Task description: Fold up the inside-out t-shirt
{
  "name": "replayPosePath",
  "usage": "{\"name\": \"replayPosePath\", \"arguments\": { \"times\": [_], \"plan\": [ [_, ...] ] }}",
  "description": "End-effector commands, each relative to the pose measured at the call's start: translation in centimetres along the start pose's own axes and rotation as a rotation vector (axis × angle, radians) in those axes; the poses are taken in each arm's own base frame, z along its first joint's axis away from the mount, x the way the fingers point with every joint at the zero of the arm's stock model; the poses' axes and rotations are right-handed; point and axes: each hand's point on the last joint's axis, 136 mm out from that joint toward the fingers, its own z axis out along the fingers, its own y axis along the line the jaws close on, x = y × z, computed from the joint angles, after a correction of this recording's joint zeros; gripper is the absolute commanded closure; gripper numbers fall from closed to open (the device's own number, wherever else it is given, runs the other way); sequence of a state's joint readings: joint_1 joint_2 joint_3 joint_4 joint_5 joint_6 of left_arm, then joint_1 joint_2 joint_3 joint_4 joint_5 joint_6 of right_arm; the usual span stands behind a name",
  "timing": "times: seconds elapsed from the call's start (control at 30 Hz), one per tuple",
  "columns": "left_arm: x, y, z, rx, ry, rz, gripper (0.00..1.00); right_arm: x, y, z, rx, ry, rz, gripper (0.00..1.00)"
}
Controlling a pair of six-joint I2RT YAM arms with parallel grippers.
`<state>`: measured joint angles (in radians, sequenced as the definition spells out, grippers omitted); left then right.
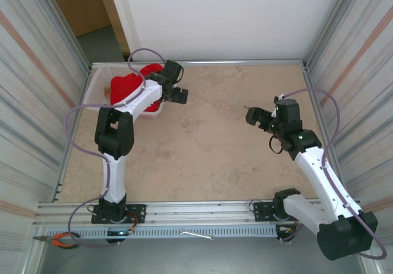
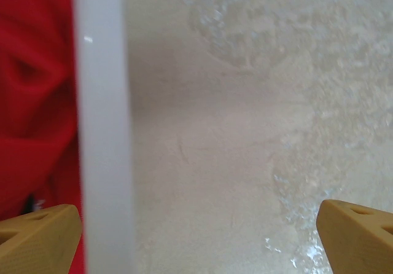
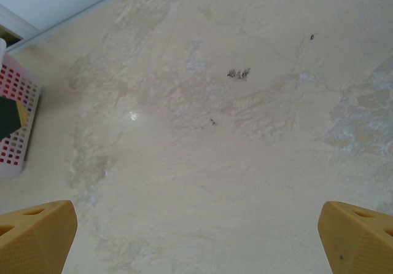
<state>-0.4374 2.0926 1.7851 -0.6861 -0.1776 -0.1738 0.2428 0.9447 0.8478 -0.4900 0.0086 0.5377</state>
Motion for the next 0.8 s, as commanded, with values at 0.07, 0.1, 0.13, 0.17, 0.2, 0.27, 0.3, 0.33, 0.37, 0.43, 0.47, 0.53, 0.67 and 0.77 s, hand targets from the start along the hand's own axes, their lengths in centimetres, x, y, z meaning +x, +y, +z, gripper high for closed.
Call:
{"name": "replayPosePath", "arguments": {
  "times": [0.07,0.1,0.13,0.17,0.2,0.27,0.3,0.33,0.37,0.43,0.47,0.53,0.67,0.77],
  "plan": [
    [-1.5,-7.0,-2.7,0.226,-0.055,0.125,0.01,-0.9,-0.9,-1.6,0.051,-0.035,-0.030,0.00],
    [-1.6,-8.5,-3.2,0.258,-0.069,0.146,0.01,-1.1,-1.1,-1.8,0.058,-0.042,-0.024,0.00],
    [-1.2,-10.5,-2.8,0.291,-0.065,0.171,0.01,-1.3,-1.4,-2.0,0.064,-0.052,-0.016,0.00],
    [-1.2,-12.1,-3.1,0.322,-0.072,0.187,0.01,-1.5,-1.7,-2.3,0.070,-0.059,-0.004,0.00],
    [-1.1,-14.2,-3.6,0.363,-0.084,0.206,0.01,-1.7,-2.0,-2.4,0.076,-0.063,0.010,0.00],
    [-0.9,-18.7,-5.1,0.465,-0.104,0.260,0.01,-2.0,-2.5,-2.8,0.080,-0.075,0.039,0.01],
    [-0.6,-21.2,-6.3,0.518,-0.116,0.308,0.01,-2.2,-2.8,-3.0,0.083,-0.080,0.054,0.01],
    [-0.3,-23.5,-7.7,0.558,-0.140,0.363,0.01,-2.3,-3.0,-3.3,0.083,-0.085,0.063,0.01],
    [-0.1,-25.0,-8.9,0.571,-0.163,0.404,0.01,-2.4,-3.1,-3.4,0.082,-0.088,0.069,0.01],
    [-0.5,-26.3,-11.7,0.558,-0.229,0.431,0.01,-2.4,-3.1,-3.4,0.078,-0.086,0.069,0.01],
    [-0.6,-26.2,-12.8,0.567,-0.248,0.406,0.01,-2.4,-3.0,-3.3,0.074,-0.081,0.065,0.01],
    [-1.7,-24.1,-16.2,0.565,-0.324,0.288,0.02,-2.3,-2.4,-2.7,0.049,-0.045,0.049,0.02],
    [0.1,-16.5,-17.1,0.516,-0.279,-0.040,0.01,-1.6,0.1,-0.5,-0.020,0.058,-0.015,0.07],
    [4.4,-11.1,-15.6,0.523,-0.202,-0.274,0.01,-0.4,3.1,2.1,-0.058,0.163,-0.118,0.10]
  ]
}}
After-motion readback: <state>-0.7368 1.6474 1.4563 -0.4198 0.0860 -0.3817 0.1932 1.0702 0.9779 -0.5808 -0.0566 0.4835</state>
